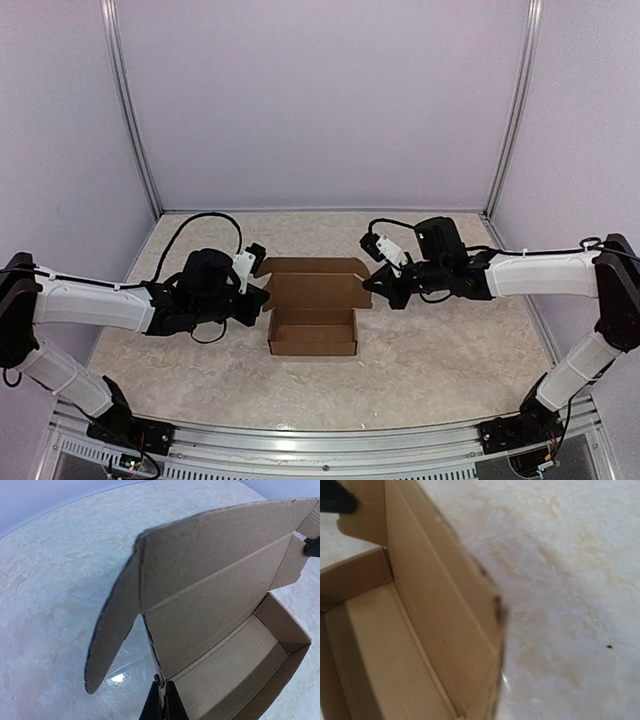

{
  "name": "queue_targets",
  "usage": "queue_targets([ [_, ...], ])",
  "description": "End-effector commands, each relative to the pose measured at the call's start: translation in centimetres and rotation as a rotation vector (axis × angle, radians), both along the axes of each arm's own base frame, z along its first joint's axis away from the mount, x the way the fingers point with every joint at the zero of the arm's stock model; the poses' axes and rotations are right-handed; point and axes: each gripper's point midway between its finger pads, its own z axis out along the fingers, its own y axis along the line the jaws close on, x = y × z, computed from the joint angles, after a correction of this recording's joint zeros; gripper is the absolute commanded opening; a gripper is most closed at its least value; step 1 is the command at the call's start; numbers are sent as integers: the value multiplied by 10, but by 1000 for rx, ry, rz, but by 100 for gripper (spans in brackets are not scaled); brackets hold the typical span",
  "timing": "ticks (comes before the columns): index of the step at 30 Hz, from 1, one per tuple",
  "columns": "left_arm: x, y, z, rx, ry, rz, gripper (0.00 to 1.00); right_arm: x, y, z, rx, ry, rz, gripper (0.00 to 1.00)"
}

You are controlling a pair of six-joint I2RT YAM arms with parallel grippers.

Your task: Fold the paper box

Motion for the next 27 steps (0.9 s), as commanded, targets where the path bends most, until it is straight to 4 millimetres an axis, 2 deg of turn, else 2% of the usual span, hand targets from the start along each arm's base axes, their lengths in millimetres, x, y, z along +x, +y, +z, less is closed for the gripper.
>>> queue_targets([
  [1, 6, -18, 18, -39, -34, 23, 0, -6, 7, 4, -17, -42, -106, 0],
  [9, 3, -37, 20, -14, -50, 20, 0, -3, 15, 14, 20, -97, -284, 0],
  [18, -2, -49, 21, -9, -68, 21, 0, -14, 40, 20, 109, -83, -341, 0],
  [27, -7, -55, 20, -21, -76, 34, 0, -29, 57, -3, 100, -44, -353, 0],
])
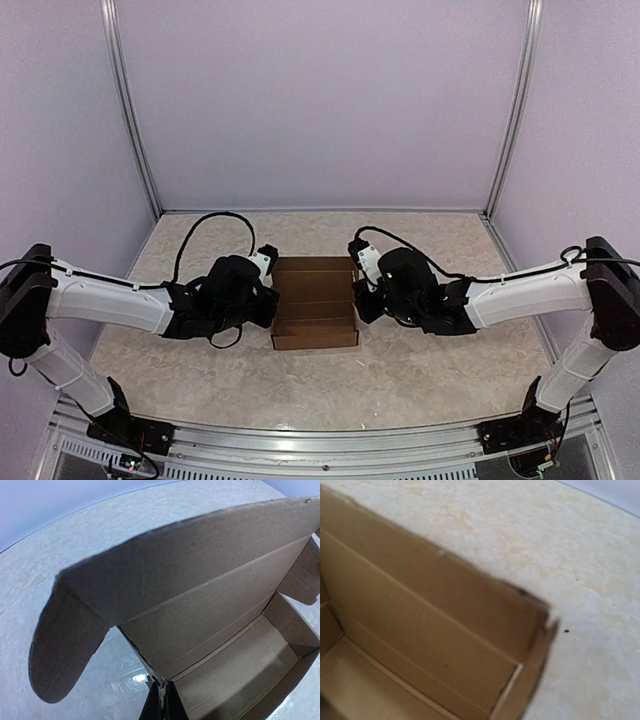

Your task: Fold the paper box

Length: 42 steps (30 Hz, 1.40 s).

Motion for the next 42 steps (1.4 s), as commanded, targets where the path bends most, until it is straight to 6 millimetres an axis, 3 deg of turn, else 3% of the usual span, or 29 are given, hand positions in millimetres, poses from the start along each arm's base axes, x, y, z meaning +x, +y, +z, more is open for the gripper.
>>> queue_targets([
  [1, -13, -41, 21, -110, -25, -111, 0, -24, 34, -5, 73, 31, 99, 0],
  [18, -35, -43, 6, -72, -10, -128, 0, -41, 32, -29, 36, 61, 41, 0],
  [30, -47, -41, -6, -60, 7, -123, 0, -56, 12, -49, 7, 98, 2, 0],
  [38, -50, -37, -11, -54, 18, -112, 0, -55, 6, -44, 18, 89, -20, 0],
  [42, -49, -36, -12, -48, 15, -106, 0, -55, 5, -35, 32, 74, -21, 11],
])
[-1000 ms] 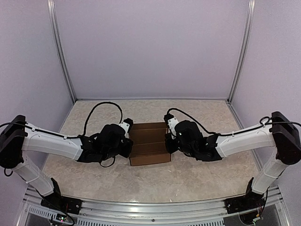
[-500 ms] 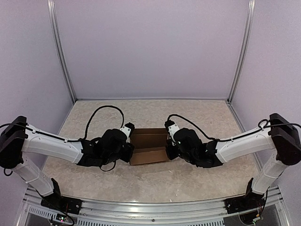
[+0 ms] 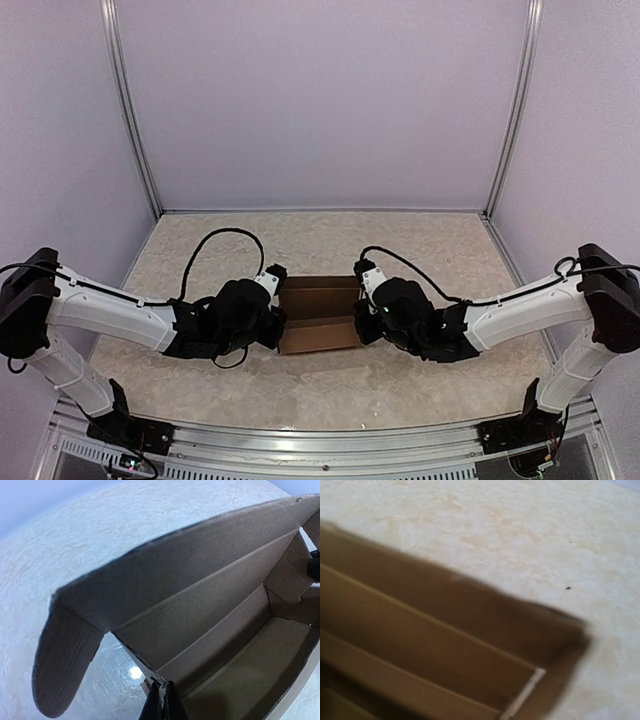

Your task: Fold the paper box

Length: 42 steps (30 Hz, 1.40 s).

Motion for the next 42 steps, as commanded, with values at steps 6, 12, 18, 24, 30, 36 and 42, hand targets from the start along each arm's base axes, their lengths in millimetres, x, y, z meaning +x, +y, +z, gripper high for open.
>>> queue_targets([
  [6, -10, -21, 9, -59, -9, -75, 0, -26, 4, -1, -4, 40, 92, 25],
  [12, -10, -24, 9, -55, -10, -87, 0, -31, -8, 8, -6, 42, 87, 33],
  [18, -10, -27, 9, -57, -13, -94, 0, -44, -22, 11, -3, 56, 126, 40],
  [24, -9, -31, 6, -54, -4, -105, 0, -64, -32, 16, 8, 90, 218, 43],
  [30, -9, -35, 3, -48, 0, -113, 0, -82, -41, 24, 9, 107, 296, 42],
  [36, -8, -37, 2, -43, 2, -118, 0, -114, -46, 25, 4, 157, 467, 28],
  [42, -8, -40, -1, -43, 10, -121, 0, -138, -42, 22, 41, 204, 589, 9],
])
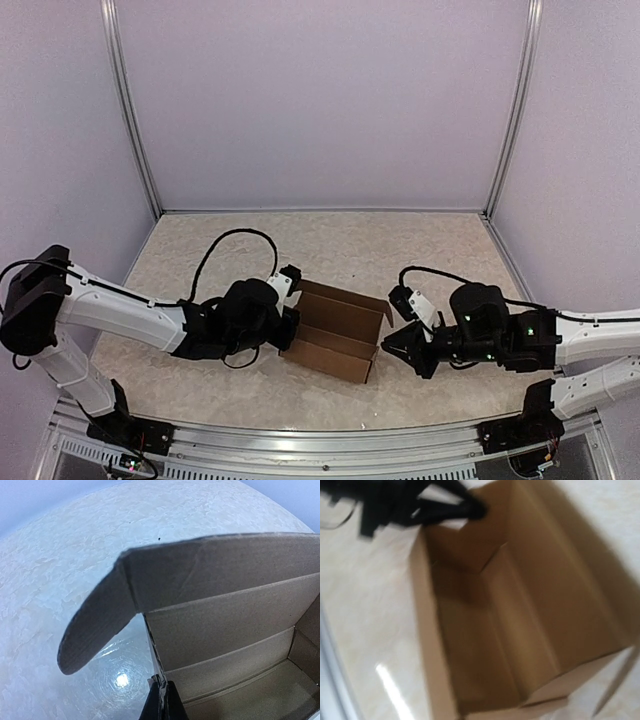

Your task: Fold the paper box

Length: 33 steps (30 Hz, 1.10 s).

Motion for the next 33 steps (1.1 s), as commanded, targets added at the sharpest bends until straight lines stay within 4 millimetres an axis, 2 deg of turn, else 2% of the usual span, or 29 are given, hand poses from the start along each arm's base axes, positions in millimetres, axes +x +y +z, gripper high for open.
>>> queue_targets([
  [1, -3, -9, -4, 15, 10, -31, 0, -27, 4, -15, -8, 71, 146, 6],
  [4, -3, -11, -5, 20, 14, -32, 0, -34, 17, -15, 14, 89, 210, 0],
  [9, -3, -11, -7, 25, 19, -30, 0, -36, 38, -25, -5, 110, 288, 0],
  [17, -1, -11, -7, 26, 19, -21, 0, -25, 63, -33, -23, 85, 310, 0],
  [22, 0, -11, -7, 32, 12, -19, 0, -1, 63, -43, -89, 35, 213, 0],
  [26, 1, -11, -7, 33, 5, -17, 0, 14, 61, -61, -154, 20, 140, 0],
  [33, 5, -14, -4, 28, -12, -15, 0, 43, 49, -75, -210, -41, -26, 0],
])
